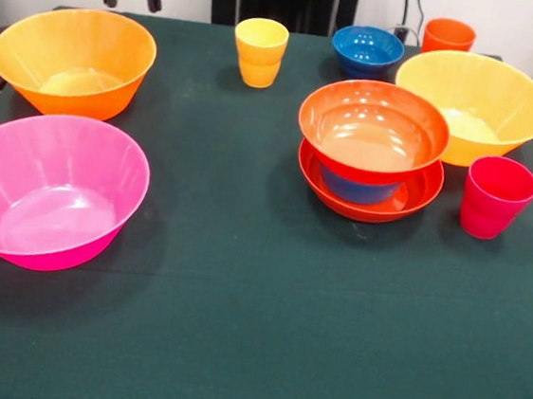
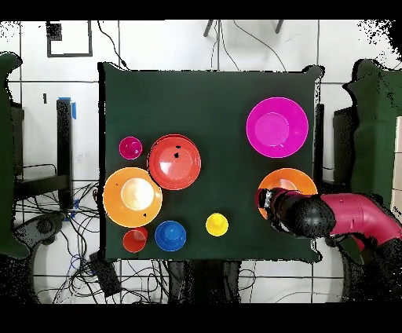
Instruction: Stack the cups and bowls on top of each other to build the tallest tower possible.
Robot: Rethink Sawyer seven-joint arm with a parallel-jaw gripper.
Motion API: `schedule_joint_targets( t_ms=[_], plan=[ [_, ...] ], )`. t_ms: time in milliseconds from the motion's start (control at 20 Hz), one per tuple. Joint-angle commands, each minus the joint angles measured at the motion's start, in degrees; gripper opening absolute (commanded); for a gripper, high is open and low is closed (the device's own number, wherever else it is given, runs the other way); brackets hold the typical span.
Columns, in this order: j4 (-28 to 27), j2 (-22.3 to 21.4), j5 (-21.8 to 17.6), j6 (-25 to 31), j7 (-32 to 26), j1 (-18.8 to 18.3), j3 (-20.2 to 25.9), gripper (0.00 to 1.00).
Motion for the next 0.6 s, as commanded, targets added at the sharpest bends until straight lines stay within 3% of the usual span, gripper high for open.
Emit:
schedule_joint_targets(
  t_ms=[50,600],
  plan=[
    [2.2,-3.9,-0.6,-7.2,5.9,2.7,-4.7,1.00],
    [0.9,-1.2,-1.3,-9.7,4.1,3.6,-7.6,1.00]
  ],
)
